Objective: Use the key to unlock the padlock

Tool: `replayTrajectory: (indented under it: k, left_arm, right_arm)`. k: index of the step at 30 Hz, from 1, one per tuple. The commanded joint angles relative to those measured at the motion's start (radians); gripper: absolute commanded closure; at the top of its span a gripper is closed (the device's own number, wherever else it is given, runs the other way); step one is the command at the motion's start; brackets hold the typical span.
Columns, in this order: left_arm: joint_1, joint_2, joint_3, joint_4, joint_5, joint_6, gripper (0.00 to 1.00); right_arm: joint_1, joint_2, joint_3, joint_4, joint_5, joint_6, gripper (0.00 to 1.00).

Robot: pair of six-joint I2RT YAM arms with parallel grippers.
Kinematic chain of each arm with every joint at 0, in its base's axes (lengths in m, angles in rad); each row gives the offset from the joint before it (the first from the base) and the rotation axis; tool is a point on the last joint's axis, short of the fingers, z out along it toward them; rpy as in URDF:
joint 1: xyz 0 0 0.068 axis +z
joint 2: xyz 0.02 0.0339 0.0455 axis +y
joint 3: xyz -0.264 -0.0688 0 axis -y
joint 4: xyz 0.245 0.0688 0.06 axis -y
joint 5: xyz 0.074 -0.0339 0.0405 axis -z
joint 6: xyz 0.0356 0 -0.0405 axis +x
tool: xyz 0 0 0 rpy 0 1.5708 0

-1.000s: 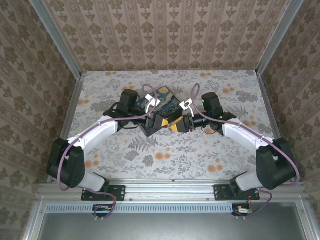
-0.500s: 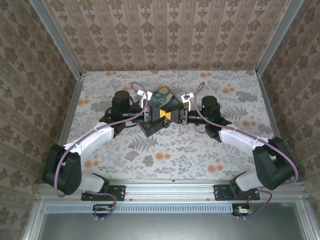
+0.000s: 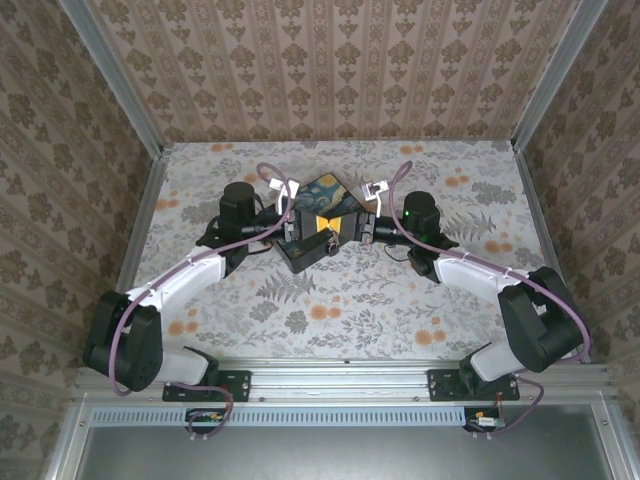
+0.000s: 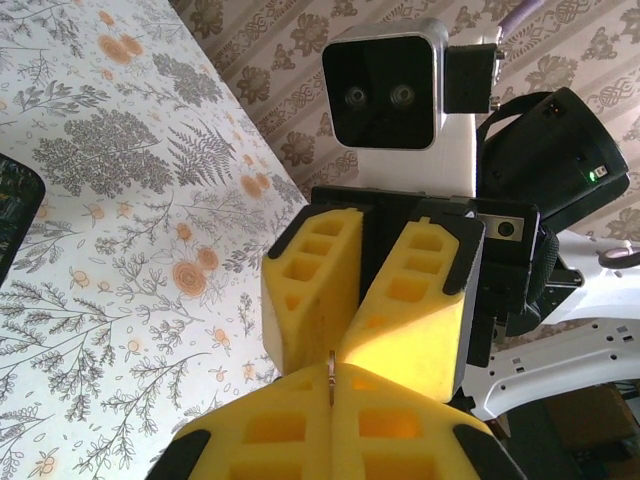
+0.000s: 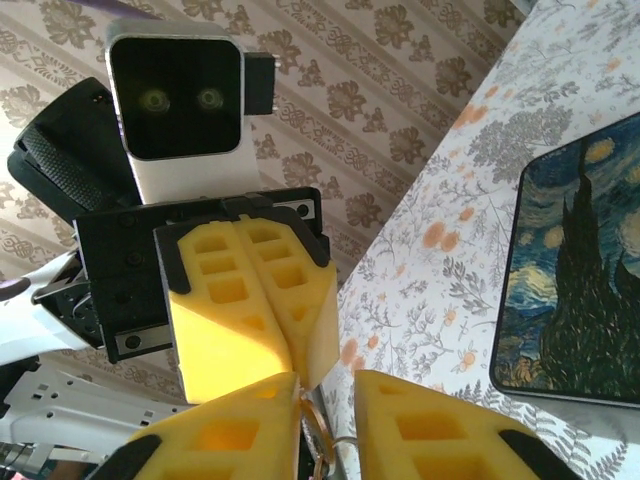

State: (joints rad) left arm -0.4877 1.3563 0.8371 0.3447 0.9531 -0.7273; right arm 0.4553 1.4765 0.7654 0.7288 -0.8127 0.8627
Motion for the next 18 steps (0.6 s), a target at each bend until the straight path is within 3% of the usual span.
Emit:
replayTrajectory:
  k: [1,6,10,18]
  left_arm:
    - [0.005,-0.038,-0.006,0.025,0.033,-0.006,1.00]
    - [0.013,-0.037,-0.015,0.037,0.019,-0.014,1.00]
    - [0.023,-0.037,-0.024,0.070,0.015,-0.036,1.00]
    - [0.026,-0.040,-0.027,0.099,0.024,-0.057,1.00]
  right_arm:
    - [0.012,0.014,-0.002,0.089,-0.020,0.025,0.84]
    - [0.017,0.021,-0.005,0.111,-0.049,0.036,0.95]
    - [0.019,0.024,-0.016,0.136,-0.062,0.057,0.83]
    - [0.020,0.028,-0.038,0.190,-0.054,0.078,0.84]
